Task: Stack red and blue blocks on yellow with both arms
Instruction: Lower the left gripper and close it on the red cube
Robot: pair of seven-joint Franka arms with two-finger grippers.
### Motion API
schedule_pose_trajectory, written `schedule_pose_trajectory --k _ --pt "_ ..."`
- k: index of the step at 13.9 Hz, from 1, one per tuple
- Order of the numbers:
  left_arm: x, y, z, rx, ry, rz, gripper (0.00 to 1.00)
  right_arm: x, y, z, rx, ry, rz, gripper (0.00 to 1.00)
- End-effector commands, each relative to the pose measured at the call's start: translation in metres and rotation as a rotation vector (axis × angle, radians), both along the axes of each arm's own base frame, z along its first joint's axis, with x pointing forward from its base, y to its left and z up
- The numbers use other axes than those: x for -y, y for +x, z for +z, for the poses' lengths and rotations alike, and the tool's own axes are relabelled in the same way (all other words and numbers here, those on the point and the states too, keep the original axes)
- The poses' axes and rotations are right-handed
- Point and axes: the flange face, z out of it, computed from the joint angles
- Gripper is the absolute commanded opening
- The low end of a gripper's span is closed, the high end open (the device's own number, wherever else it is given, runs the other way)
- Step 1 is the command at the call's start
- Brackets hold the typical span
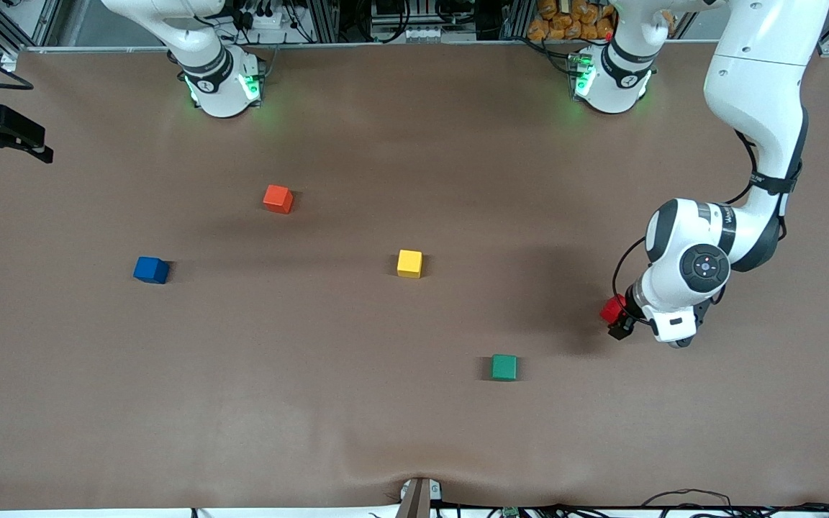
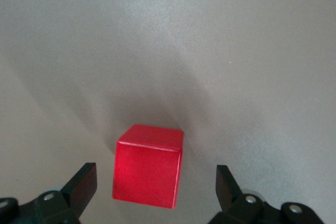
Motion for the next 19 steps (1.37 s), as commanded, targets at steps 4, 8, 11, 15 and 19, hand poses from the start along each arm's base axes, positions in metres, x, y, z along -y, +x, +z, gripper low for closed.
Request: schedule_pose_trajectory --k 4,8,11,15,19 --pt "0.002 -0.012 -0.021 0.032 -0.007 0.014 1.0 0.006 -0.002 0.002 0.005 -0.005 -0.004 1.0" --pt "-0.006 -0.012 -0.029 0.049 -0.015 0.025 0.77 0.008 -0.003 0.002 0.003 -0.005 -0.008 1.0" --pt "-0.007 -0.01 -0.028 0.054 -0.016 0.027 0.49 0.008 -0.003 0.002 0.003 -0.005 -0.007 1.0" --pt "-0.002 -0.008 -0.023 0.063 -0.018 0.02 0.0 0.009 0.0 -0.001 -0.004 -0.005 -0.009 1.0" --pt "0.004 -0.006 -0.017 0.074 -0.021 0.017 0.0 0.01 0.001 -0.003 -0.007 -0.005 -0.012 1.0"
